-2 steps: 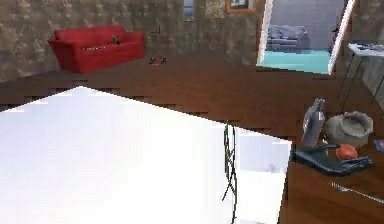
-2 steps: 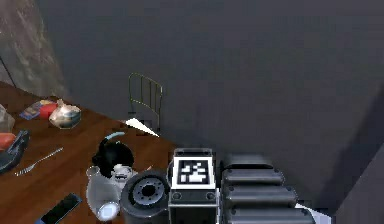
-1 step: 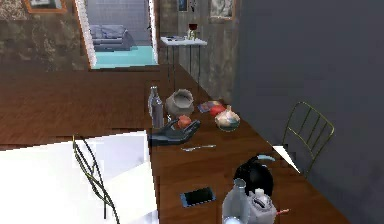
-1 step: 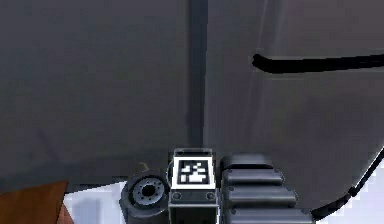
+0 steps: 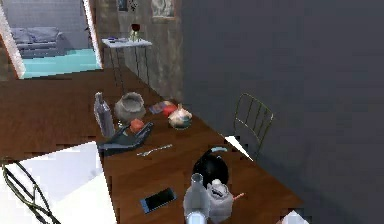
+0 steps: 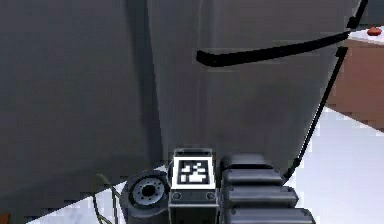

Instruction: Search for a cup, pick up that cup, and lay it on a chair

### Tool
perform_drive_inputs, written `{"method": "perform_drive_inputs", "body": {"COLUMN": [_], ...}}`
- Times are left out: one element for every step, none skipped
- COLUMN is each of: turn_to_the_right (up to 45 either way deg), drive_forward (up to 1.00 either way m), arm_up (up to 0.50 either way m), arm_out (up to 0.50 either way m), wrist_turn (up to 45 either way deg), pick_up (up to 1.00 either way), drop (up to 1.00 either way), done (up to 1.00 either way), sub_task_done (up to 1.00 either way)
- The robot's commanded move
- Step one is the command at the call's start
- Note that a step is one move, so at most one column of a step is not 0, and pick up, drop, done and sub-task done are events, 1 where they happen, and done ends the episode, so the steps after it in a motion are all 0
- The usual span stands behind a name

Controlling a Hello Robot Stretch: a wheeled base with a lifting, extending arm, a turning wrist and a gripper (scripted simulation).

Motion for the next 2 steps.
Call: {"method": "perform_drive_inputs", "body": {"turn_to_the_right": [-45.0, -9.0], "drive_forward": [0.0, 0.0], "arm_up": [0.0, 0.0], "arm_out": [0.0, 0.0], "wrist_turn": [0.0, 0.0], "pick_up": [0.0, 0.0], "drop": [0.0, 0.0], "done": [0.0, 0.0], "sub_task_done": [0.0, 0.0]}}
